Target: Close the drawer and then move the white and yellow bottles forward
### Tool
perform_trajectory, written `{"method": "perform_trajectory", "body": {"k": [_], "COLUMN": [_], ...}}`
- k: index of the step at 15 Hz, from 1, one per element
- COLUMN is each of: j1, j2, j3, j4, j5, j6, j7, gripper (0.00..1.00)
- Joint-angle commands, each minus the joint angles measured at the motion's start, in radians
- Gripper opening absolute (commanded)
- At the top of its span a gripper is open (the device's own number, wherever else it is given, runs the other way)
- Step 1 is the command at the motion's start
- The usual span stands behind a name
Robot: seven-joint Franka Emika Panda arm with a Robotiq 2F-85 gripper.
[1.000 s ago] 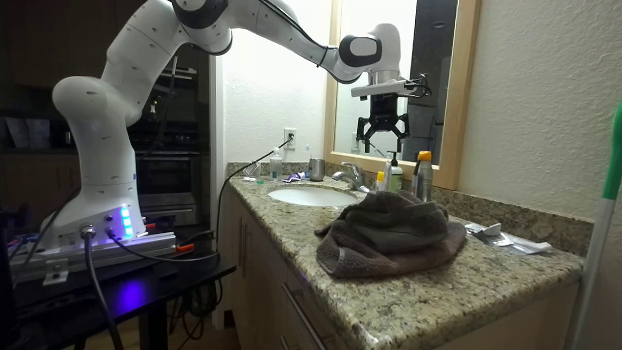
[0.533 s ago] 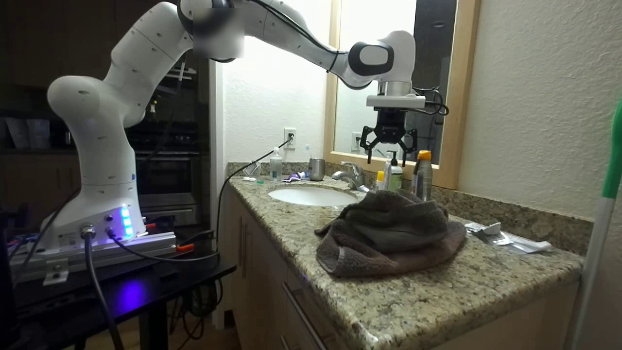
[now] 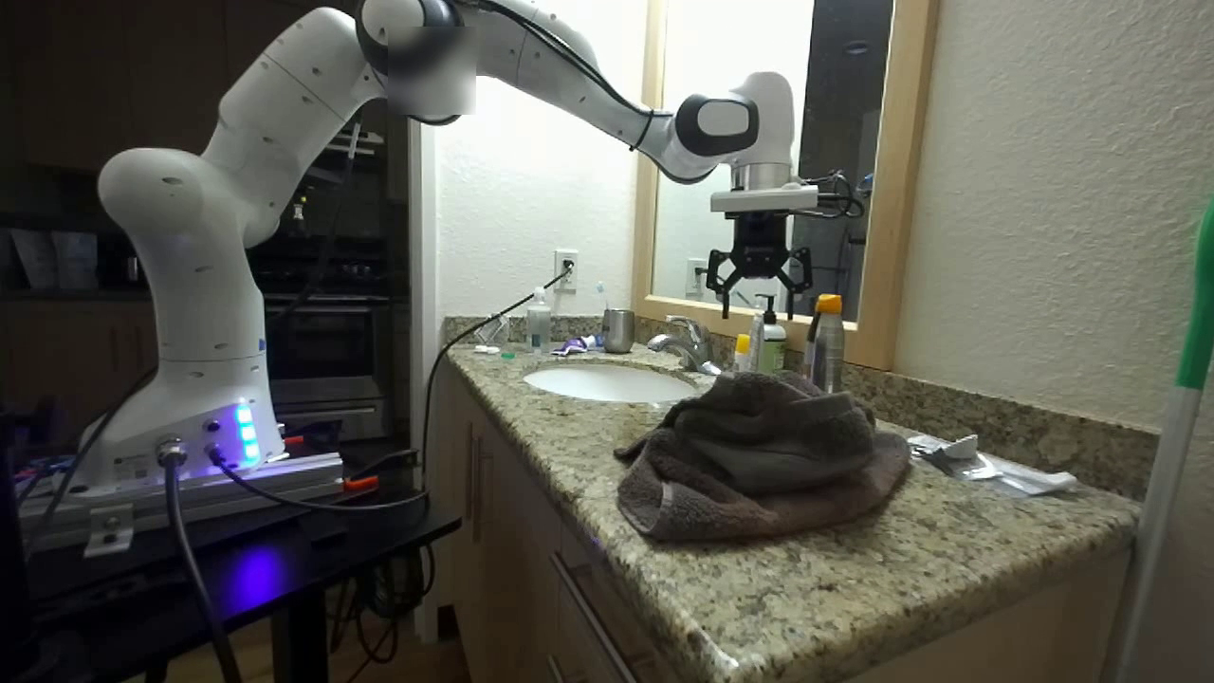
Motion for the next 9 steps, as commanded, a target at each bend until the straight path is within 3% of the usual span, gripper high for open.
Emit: {"method": "perform_trajectory", "body": {"k": [1, 6, 7, 8, 9], "j1": [0.011, 0.015, 0.013, 0.004, 0.001], "j2": [0.001, 0.025, 0.031, 0.047, 0.052], "j3": [0.0, -0.014, -0.016, -0.011, -0.01], "j4": [0.0, 0.016, 0.017, 0.04, 0.041], "j5": [-0.004, -0.026, -0.028, -0.031, -0.031], "j6": [0.002, -0.021, -0.032, -0.054, -0.067], "j7": [0.015, 0.033, 0.042, 0.043, 0.044], "gripper": [1.0, 1.0, 0.75, 0.99, 0.96]}}
